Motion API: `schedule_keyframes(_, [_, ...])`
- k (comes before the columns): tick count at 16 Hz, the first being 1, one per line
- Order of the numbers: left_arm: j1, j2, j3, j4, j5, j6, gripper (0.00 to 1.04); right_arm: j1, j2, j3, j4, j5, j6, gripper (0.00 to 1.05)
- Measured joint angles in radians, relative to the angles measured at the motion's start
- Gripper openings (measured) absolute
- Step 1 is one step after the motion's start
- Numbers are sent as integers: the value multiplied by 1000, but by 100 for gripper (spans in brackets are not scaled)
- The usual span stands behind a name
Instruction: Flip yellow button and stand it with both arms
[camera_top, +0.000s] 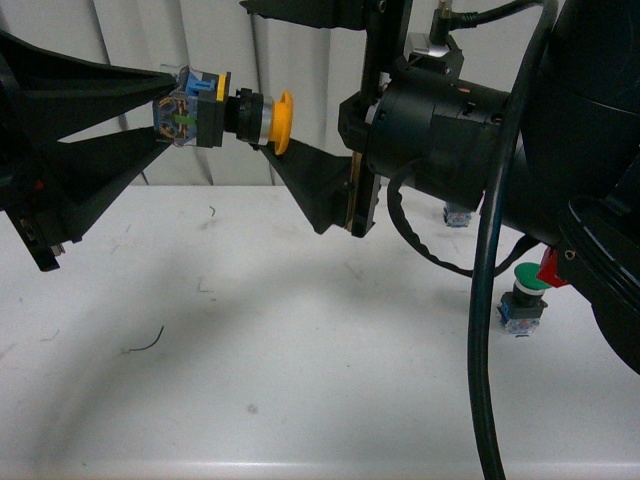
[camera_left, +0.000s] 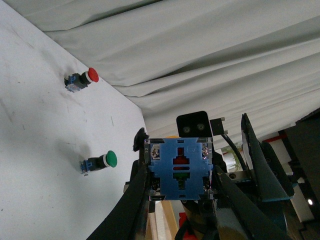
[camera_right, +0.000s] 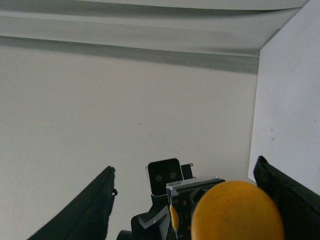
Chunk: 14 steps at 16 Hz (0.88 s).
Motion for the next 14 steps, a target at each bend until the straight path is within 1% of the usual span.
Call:
schedule_keyframes(2, [-1, 0, 5, 6, 0, -11, 30, 6, 15, 7, -5, 30, 11, 56])
schedule_keyframes(3, [1, 0, 5, 6, 1, -18, 30, 7, 21, 6, -7, 31, 12, 46])
schedule_keyframes(4, [1, 0, 5, 7, 2, -19, 30, 7, 22, 6, -9, 31, 12, 37])
schedule_keyframes(10, [2, 0, 5, 10, 3, -23, 30, 7, 22, 6, -8, 31, 15, 36])
schedule_keyframes(11, [7, 0, 5, 8, 4, -27, 40, 7, 22, 6, -7, 30, 15, 36])
schedule_keyframes(13, [25, 8, 5, 4, 3, -43, 61, 6, 22, 6, -1, 27, 15, 36])
schedule_keyframes(14, [48, 18, 6, 3, 2, -54, 78, 5, 22, 6, -1, 27, 15, 36])
